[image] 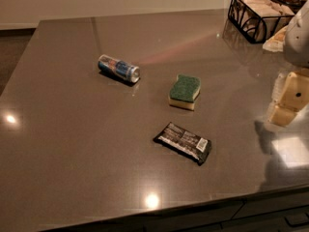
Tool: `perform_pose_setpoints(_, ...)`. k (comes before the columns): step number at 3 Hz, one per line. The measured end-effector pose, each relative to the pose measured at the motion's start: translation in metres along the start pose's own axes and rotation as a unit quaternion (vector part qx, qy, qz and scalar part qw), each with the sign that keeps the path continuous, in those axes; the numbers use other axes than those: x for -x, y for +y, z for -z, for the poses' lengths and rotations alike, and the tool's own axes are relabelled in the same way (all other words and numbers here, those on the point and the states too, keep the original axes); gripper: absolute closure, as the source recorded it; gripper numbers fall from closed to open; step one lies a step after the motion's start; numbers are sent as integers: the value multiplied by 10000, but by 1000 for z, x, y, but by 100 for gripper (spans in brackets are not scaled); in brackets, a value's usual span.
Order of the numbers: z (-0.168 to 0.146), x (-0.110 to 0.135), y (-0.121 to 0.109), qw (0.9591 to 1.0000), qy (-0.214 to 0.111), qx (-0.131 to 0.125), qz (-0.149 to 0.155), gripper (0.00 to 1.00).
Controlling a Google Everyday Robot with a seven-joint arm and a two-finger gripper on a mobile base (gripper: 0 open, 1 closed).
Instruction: Pick redbull can
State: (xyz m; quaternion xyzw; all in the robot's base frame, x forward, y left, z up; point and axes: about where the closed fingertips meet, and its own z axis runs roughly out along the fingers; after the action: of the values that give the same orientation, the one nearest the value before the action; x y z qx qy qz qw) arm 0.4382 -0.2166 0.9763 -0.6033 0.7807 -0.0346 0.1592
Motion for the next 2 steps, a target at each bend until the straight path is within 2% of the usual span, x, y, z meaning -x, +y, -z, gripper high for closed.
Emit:
perform_pose_setpoints(1, 0, 0, 0, 10000, 0, -1, 0, 0)
perform_pose_setpoints(2, -7, 17, -6, 9999, -130, 63, 39, 0)
